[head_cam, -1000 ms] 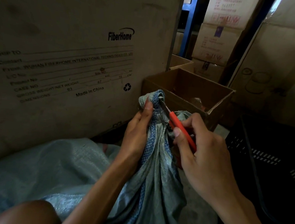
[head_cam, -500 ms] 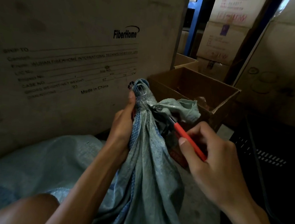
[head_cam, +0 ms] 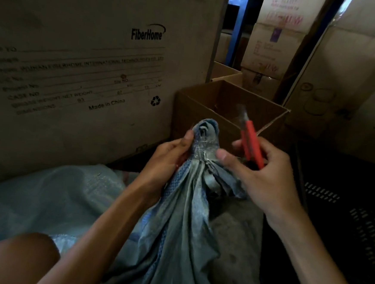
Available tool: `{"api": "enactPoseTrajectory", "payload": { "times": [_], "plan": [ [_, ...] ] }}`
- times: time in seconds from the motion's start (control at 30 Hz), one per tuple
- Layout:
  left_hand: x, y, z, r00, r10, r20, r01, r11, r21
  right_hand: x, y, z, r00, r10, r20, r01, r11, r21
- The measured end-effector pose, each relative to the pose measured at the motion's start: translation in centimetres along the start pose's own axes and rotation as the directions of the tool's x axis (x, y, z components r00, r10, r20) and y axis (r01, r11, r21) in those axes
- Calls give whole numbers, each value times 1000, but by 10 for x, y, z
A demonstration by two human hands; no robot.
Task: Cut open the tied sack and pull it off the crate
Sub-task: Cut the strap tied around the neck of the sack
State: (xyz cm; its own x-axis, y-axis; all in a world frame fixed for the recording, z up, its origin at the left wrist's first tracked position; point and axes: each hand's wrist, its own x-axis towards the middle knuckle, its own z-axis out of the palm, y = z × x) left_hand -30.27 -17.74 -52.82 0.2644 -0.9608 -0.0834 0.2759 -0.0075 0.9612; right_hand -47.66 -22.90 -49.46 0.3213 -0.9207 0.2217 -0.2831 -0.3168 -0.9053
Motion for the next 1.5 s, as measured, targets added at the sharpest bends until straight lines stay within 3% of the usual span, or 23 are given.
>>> {"api": "enactPoseTrajectory", "payload": {
  "times": [0.2, 0.4, 0.57, 0.67, 0.73, 0.8, 0.9, 1.0, 1.2, 1.37, 1.5],
  "plan": [
    [-9, 0, 1, 982, 127, 142, -169, 923, 346, 5, 12, 10, 999, 19, 35, -21, 996, 81],
    [-8, 8, -19, 960, 162, 229, -236, 908, 346, 15, 16, -8, 996, 14, 91, -25, 992, 125],
    [-6, 19, -32, 951, 19, 308, -147, 906, 396, 22, 16, -24, 982, -33, 185, 20, 997, 74],
    [-6, 11, -21, 968, 175, 181, -251, 702, 666, 22, 22, -17, 979, -34, 199, 31, 999, 19],
    [-4, -1, -11, 926, 334, 177, -333, 500, 799, 21, 29, -8, 976, -24, 218, 46, 994, -98],
    [0, -13, -13, 907, 387, 167, -325, 390, 862, 22, 37, 0, 982, -26, 189, 68, 973, -220],
    [6, -18, -34, 922, 386, -31, -135, 396, 908, 27, 46, 5, 998, -57, 29, 63, 958, -280],
    [8, -23, -53, 943, 290, -161, -5, 496, 868, 24, 68, 15, 998, -54, -26, 41, 928, -370],
    [3, -33, -73, 936, 269, -227, 72, 486, 871, -11, 173, 59, 969, 232, 82, -145, 808, -571],
    [-7, -39, -84, 950, 272, -152, 26, 418, 908, -77, 250, 90, 870, 488, 70, -273, 596, -755],
    [-9, -37, -84, 959, 239, -155, 65, 349, 935, -125, 275, 107, 834, 546, 77, -274, 533, -801]
  ]
}}
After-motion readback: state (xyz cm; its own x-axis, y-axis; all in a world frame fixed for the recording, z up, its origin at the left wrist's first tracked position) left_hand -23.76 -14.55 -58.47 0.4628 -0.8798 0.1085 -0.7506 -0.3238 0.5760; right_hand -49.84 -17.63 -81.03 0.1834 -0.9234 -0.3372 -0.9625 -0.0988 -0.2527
